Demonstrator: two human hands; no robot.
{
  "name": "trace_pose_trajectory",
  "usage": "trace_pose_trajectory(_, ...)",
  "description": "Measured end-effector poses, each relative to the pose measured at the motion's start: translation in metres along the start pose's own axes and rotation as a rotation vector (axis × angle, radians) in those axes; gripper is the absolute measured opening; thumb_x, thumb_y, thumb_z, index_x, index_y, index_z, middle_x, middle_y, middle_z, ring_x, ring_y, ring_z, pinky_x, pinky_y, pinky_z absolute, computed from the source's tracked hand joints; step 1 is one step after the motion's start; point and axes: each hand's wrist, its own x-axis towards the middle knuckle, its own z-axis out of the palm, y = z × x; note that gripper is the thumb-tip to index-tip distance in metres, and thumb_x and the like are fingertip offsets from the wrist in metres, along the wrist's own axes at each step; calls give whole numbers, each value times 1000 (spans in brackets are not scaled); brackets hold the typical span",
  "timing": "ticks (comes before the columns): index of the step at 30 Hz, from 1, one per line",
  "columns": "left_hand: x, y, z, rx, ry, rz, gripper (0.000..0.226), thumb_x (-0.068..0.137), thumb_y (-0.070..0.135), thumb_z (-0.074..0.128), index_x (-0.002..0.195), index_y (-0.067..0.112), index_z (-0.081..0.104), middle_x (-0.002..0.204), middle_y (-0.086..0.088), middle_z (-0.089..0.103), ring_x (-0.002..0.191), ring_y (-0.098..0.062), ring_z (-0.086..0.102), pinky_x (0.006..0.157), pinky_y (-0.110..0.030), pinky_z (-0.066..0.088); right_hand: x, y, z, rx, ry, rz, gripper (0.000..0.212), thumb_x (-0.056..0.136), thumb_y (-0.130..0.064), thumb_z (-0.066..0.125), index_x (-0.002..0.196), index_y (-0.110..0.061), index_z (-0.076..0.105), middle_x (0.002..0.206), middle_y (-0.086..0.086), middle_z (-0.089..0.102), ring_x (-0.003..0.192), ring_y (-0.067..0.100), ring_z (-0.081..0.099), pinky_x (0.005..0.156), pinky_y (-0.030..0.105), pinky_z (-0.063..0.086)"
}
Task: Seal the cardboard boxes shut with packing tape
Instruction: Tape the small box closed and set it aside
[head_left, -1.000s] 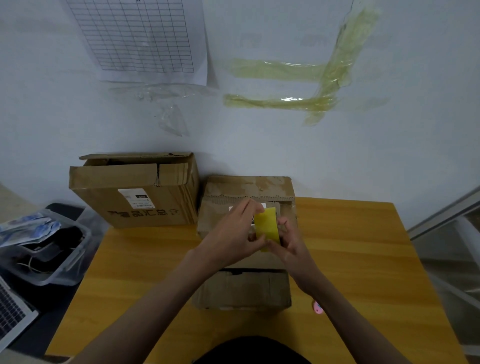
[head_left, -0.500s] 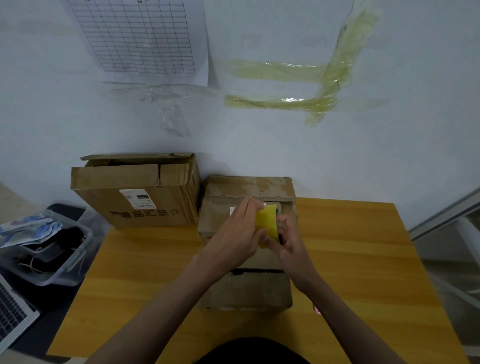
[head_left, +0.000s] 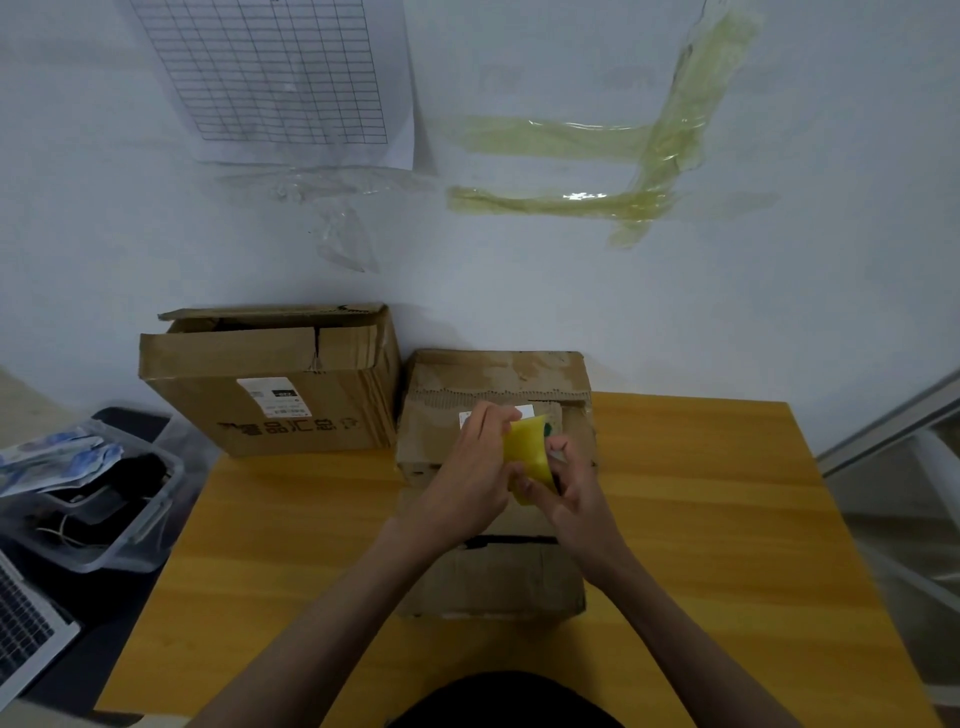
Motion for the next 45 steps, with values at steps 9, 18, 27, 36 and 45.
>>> trace_pose_trajectory(9, 8, -4, -8, 46, 8, 51, 46, 100, 20, 60, 143, 22, 45, 118, 10, 31, 109, -5, 37, 89, -20, 40, 10, -4, -1, -46, 17, -6, 30, 96, -19, 66, 118, -10, 47, 111, 17, 66, 102, 32, 67, 86, 46, 58)
trace_pose_trajectory(18, 11, -9, -15, 58, 61, 10, 33, 89, 28, 75, 113, 24, 53, 110, 14, 41, 97, -2, 42, 71, -5, 35, 7, -4, -3, 20, -4, 30, 28, 96, -7, 62, 121, -8, 47, 116, 14, 68, 107, 24, 68, 86, 35, 58)
trace_pose_trajectory(27, 10, -13, -12, 35, -36, -9, 28, 93, 24, 70, 111, 23, 49, 114, 9, 45, 100, -14, 54, 78, -38, 55, 1, 1, -3, 12, 4, 6, 26, 96, -3, 61, 119, -6, 48, 110, 18, 67, 100, 30, 68, 84, 39, 59)
trace_pose_trajectory(36, 11, -21, -7, 70, -94, 81, 21, 92, 25, 71, 93, 25, 49, 113, 9, 44, 99, -16, 53, 80, -43, 56, -12, 3, 1, 88, 12, 44, 30, 96, 3, 58, 123, -3, 47, 113, 16, 68, 101, 25, 70, 81, 29, 56)
trace_pose_trajectory(45, 5, 0, 11, -825, -5, -427, 32, 103, 40, 52, 117, 15, 67, 115, -16, 69, 110, -32, 66, 95, -45, 55, 0, -3, -2, -57, 1, -53, 42, 93, -1, 65, 125, -23, 49, 121, 7, 63, 113, 20, 63, 92, 40, 56)
